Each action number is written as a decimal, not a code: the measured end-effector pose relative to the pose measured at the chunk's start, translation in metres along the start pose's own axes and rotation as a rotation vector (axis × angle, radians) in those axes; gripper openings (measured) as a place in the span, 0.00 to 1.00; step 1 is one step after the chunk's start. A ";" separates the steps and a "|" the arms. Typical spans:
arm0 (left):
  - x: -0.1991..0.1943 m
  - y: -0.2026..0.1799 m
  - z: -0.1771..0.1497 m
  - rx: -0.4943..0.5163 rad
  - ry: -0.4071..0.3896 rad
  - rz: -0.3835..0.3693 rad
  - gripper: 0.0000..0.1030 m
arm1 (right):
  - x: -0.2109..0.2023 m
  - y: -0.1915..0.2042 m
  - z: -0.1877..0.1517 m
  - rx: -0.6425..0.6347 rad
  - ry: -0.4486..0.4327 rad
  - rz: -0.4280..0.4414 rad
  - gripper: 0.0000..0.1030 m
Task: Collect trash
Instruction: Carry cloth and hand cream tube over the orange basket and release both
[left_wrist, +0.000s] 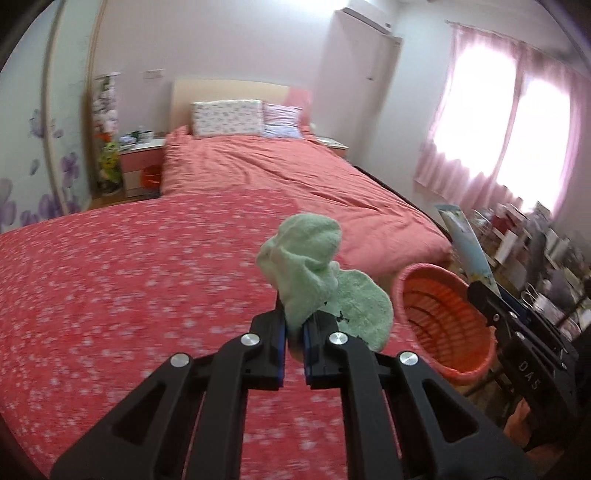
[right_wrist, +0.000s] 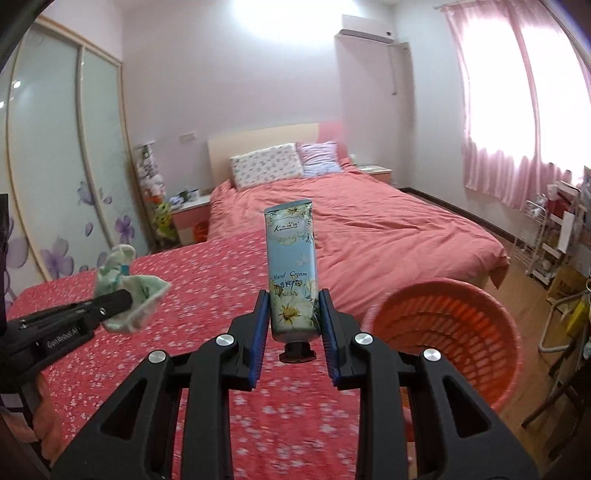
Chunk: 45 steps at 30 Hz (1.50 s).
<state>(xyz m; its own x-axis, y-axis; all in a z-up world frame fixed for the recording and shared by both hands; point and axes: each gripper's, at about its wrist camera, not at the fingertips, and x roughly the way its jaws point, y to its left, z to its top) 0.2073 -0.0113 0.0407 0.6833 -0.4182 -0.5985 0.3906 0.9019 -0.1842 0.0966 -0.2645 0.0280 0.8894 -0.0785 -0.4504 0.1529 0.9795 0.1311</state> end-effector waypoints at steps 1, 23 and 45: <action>0.003 -0.009 0.000 0.010 0.004 -0.015 0.08 | -0.003 -0.009 -0.001 0.010 -0.003 -0.006 0.26; 0.104 -0.176 -0.013 0.164 0.127 -0.287 0.08 | 0.006 -0.133 -0.023 0.245 0.024 -0.140 0.26; 0.157 -0.170 -0.028 0.139 0.205 -0.189 0.51 | 0.003 -0.162 -0.032 0.320 0.023 -0.153 0.67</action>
<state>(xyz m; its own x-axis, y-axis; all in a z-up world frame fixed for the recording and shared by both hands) 0.2303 -0.2272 -0.0437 0.4573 -0.5340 -0.7112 0.5896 0.7807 -0.2072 0.0609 -0.4180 -0.0228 0.8365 -0.2118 -0.5054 0.4137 0.8488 0.3291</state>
